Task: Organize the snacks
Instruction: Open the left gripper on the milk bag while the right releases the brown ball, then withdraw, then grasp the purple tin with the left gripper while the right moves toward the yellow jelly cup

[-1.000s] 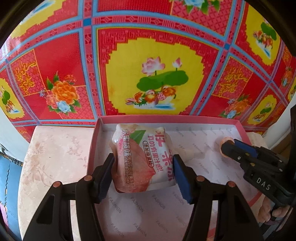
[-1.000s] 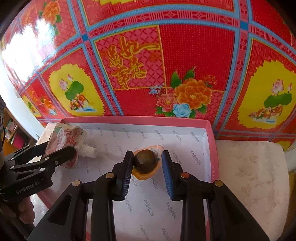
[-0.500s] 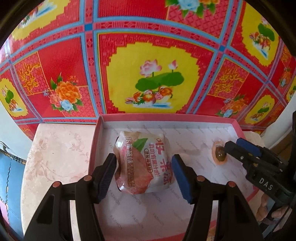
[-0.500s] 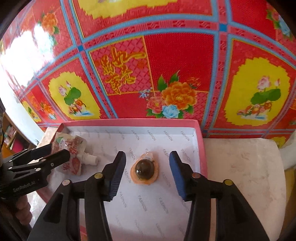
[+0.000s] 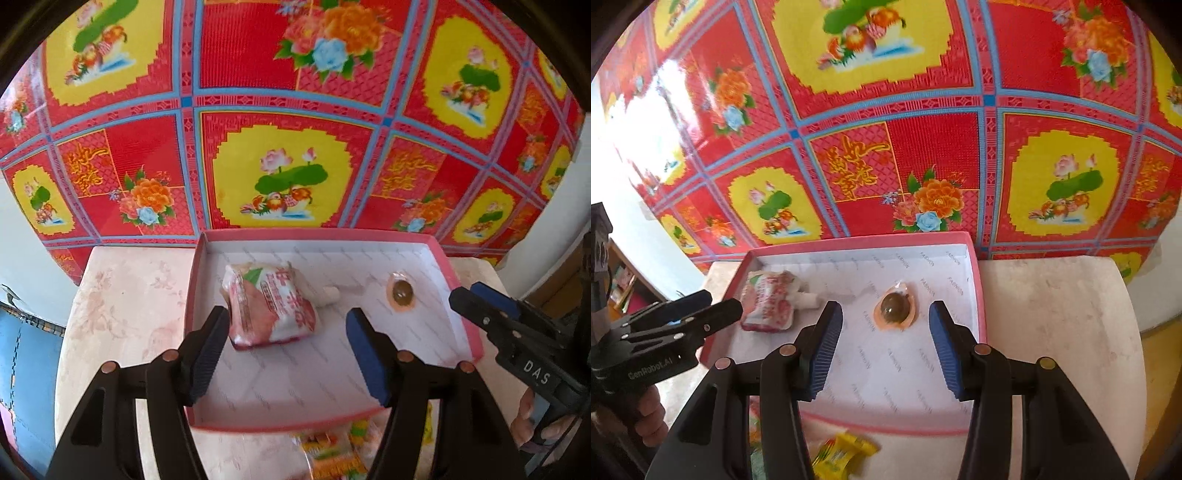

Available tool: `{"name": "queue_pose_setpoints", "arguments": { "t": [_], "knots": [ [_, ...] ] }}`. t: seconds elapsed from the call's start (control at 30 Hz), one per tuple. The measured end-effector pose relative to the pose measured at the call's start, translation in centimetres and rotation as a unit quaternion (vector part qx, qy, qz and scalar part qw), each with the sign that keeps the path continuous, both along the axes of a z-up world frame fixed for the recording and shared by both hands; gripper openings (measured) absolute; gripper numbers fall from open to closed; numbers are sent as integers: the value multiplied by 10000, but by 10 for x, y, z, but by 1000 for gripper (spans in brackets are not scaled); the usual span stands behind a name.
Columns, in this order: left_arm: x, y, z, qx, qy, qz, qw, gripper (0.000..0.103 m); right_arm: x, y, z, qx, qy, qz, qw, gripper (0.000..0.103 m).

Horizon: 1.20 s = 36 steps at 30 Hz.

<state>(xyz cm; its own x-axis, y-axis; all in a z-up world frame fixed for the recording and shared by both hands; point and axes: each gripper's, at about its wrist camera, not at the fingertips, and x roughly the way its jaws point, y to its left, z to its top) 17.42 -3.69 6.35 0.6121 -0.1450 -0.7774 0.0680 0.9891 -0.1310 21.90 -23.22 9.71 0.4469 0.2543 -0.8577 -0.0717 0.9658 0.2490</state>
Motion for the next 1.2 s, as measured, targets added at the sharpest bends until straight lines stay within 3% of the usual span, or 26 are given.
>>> {"name": "queue_pose_setpoints", "arguments": {
  "t": [0.33, 1.2],
  "knots": [
    [-43, 2, 7, -154, 90, 8, 9998, 69, -30, 5, 22, 36, -17, 51, 10000, 50],
    [-95, 6, -5, -182, 393, 111, 9990, 69, -96, 9, 22, 6, 283, 173, 9994, 50]
  ]
}}
